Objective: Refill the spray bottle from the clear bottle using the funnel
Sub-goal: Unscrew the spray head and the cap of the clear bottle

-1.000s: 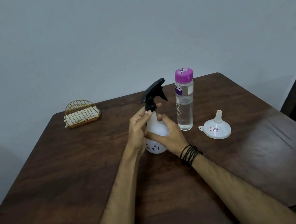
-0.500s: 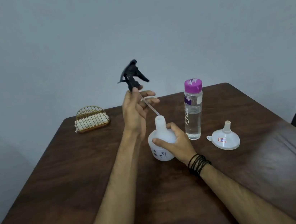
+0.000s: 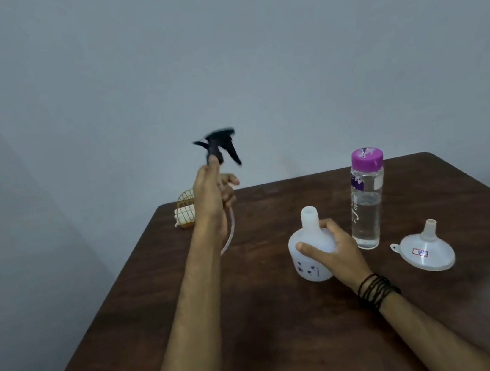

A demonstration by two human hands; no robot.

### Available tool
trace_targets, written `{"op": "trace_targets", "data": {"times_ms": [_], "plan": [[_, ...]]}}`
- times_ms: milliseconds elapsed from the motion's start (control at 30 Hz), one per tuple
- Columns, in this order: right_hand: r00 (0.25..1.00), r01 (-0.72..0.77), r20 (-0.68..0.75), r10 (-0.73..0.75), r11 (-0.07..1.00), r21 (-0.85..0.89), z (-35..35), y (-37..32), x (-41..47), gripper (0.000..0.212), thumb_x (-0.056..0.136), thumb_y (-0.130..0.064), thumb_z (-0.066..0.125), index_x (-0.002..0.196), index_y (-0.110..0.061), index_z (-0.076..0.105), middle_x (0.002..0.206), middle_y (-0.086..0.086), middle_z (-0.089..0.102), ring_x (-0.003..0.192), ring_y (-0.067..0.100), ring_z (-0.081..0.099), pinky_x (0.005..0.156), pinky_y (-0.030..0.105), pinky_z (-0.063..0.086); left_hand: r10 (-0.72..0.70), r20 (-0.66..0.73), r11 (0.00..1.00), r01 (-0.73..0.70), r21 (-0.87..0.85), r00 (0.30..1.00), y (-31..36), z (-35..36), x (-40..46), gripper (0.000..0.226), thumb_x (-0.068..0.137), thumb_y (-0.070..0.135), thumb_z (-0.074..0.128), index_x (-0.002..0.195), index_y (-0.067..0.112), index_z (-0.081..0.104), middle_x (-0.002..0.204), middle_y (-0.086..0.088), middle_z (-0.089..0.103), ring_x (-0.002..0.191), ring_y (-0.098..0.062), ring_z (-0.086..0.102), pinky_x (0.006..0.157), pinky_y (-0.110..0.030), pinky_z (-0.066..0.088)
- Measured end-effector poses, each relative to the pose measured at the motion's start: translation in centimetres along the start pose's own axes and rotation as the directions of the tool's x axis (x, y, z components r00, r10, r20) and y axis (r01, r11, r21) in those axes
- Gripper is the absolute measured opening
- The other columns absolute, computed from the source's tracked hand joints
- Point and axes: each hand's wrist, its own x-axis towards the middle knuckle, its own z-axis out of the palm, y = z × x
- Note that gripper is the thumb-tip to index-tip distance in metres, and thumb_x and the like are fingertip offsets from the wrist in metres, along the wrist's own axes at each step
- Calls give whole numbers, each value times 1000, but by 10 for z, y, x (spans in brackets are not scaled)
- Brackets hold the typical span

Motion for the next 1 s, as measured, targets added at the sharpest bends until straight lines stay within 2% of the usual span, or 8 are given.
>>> {"op": "trace_targets", "data": {"times_ms": [100,267,467,633,733,800,900,1000], "plan": [[1000,-5,-3,5,1000,1,0,2,-5,55,69,-53,84,112,-31,57,109,-11,65,99,6,63,73,18,46,-87,-41,950,95,297,995,-44,-24,-19,20,102,31,51,86,20,54,70,-4,62,48,-8,41,51,-28,26],[1000,-6,-9,6,1000,-1,0,0,-5,62,64,-64,78,112,-30,58,110,-10,66,99,6,63,75,22,49,-192,-102,672,206,711,976,-85,-42,-50,15,102,27,51,111,22,61,102,-2,70,91,-15,62,73,-30,45],[1000,-25,-12,25,1000,-3,0,-4,-4,66,61,-67,76,112,-29,58,110,-9,66,100,8,63,74,20,47,-241,-124,452,224,863,963,-105,-46,-69,24,101,17,53,124,20,58,124,-5,64,108,-19,60,92,-34,51],[999,-29,-13,29,1000,-9,0,-7,-3,73,58,-71,72,114,-28,57,110,-10,65,99,5,62,71,18,45,-113,-138,268,164,949,984,-105,-41,-74,26,98,25,60,123,26,61,116,1,70,107,-20,65,94,-43,53],[1000,-29,-6,29,999,-16,0,-6,-3,72,59,-71,73,114,-28,57,111,-9,65,100,8,63,73,20,47,-37,-104,182,109,977,994,-105,-40,-71,34,93,27,66,127,26,61,124,1,66,116,-20,59,102,-42,47],[999,-32,-3,31,999,-18,0,-6,-2,73,59,-71,73,116,-29,57,111,-9,65,101,8,63,74,21,48,87,-80,211,60,976,993,-105,-34,-71,40,92,26,68,131,22,59,131,-1,60,124,-22,51,104,-40,44],[1000,-31,-2,31,999,-28,1,-5,-2,73,60,-71,73,117,-29,56,112,-10,64,101,6,62,76,22,49,273,-41,486,-100,868,961,-98,-15,-74,32,97,29,62,127,21,61,128,1,60,122,-16,49,95,-31,46],[1000,-17,2,17,999,-33,2,-3,-2,71,65,-69,75,121,-29,56,114,-10,64,103,5,62,80,23,51,251,16,722,-198,663,968,-86,14,-76,36,95,47,59,122,23,64,121,9,63,115,-6,53,84,-22,47]]}}
